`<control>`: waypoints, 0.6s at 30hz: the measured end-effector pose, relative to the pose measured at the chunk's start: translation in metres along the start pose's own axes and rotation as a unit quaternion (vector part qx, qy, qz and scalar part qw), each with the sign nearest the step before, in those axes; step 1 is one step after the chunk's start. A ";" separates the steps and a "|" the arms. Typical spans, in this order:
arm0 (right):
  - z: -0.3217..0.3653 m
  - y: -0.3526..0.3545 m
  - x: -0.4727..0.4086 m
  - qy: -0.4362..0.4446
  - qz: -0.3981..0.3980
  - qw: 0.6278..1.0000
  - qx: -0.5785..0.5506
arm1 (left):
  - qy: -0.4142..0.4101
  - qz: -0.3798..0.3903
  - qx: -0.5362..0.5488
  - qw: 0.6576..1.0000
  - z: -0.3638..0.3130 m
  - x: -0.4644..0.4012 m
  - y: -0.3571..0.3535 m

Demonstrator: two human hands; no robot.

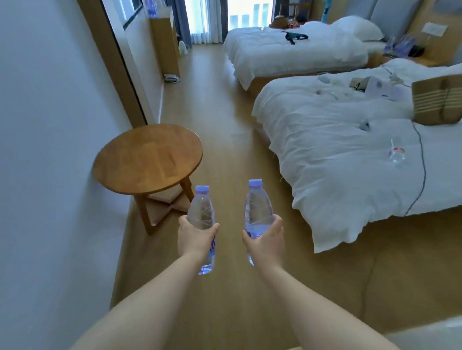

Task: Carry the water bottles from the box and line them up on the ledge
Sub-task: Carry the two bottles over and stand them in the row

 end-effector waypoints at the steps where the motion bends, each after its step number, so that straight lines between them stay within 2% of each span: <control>1: 0.010 -0.001 -0.017 0.011 0.002 1.000 0.004 | 0.002 -0.006 0.005 1.000 -0.009 -0.014 0.002; 11: 0.083 -0.005 -0.236 0.102 0.012 0.995 0.005 | -0.050 -0.074 0.022 0.996 -0.127 -0.180 -0.026; 18: 0.148 0.000 -0.392 0.152 0.054 0.986 0.029 | -0.057 -0.138 0.046 0.988 -0.223 -0.291 -0.031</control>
Point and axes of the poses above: each hand's wrist, its own x-axis away from the middle knuckle, its own y-axis out of the back of the hand, z = x × y, the point moved 6 cm from there along -x, towards the middle knuckle, and after that the axes turned 13 degrees about z, right-handed, at the moved point
